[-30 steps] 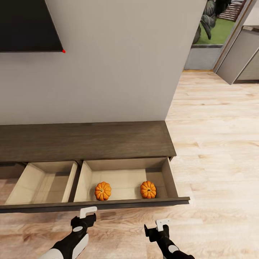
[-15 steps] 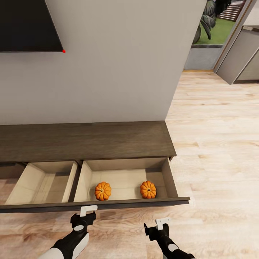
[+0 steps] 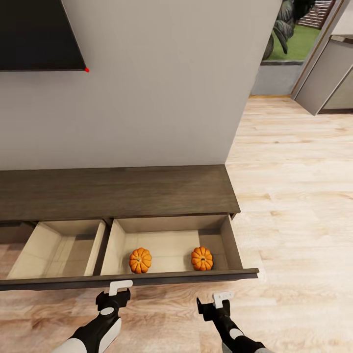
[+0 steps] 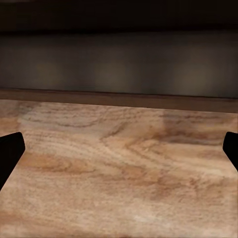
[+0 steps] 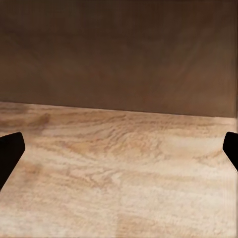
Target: Place each of the two pumpkins and all three candles from the living room inside a cabinet in the living room (use any cabinet), then make sure every cabinet is closed, and position the cauldron so it is next to a table in the living room.
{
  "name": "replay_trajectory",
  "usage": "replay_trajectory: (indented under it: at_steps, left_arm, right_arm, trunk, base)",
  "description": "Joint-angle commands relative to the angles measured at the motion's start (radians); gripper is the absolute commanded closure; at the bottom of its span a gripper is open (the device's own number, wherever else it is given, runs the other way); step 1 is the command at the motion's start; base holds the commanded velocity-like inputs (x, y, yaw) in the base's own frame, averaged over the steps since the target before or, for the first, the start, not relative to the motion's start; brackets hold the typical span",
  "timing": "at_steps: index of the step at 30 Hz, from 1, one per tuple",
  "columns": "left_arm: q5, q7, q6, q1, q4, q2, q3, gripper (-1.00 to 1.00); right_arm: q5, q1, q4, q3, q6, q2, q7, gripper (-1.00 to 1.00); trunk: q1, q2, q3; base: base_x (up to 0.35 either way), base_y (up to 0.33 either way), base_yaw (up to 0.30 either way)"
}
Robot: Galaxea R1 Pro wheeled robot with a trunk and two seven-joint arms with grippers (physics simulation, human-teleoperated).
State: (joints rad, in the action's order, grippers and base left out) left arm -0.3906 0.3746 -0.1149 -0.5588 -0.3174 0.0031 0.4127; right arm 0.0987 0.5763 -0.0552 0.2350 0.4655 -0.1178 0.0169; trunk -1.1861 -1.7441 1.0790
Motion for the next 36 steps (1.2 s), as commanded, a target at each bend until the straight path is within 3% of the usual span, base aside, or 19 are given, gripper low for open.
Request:
replay_trajectory:
  at_steps: [1,5,29,36]
  left_arm:
    - [0.0,0.0,0.0,0.0,0.0,0.0,0.0,-1.0]
    - [-0.002,-0.004,0.0,0.0,-0.001,0.0,0.0,-1.0]
    - [-0.007,-0.008,0.001,0.0,0.001,0.0,-0.005,-1.0]
    - [-0.007,-0.007,0.0,0.0,-0.002,0.0,-0.005,-1.0]
  right_arm:
    - [0.0,0.001,0.0,-0.001,0.0,0.0,0.0,-1.0]
    - [0.001,0.003,0.0,-0.002,0.001,0.001,0.0,-1.0]
    - [-0.001,0.004,-0.014,-0.001,0.001,0.002,0.002,-1.0]
    - [0.0,0.005,-0.035,-0.001,0.0,-0.004,0.021,-1.0]
  trunk:
    - [0.0,0.0,0.0]
    - [0.0,0.0,0.0]
    - [-0.092,-0.168,0.075]
    - [-0.092,-0.168,0.075]
  base:
    - [0.0,0.0,0.0]
    - [0.0,0.0,0.0]
    - [0.0,0.0,0.0]
    - [0.0,0.0,0.0]
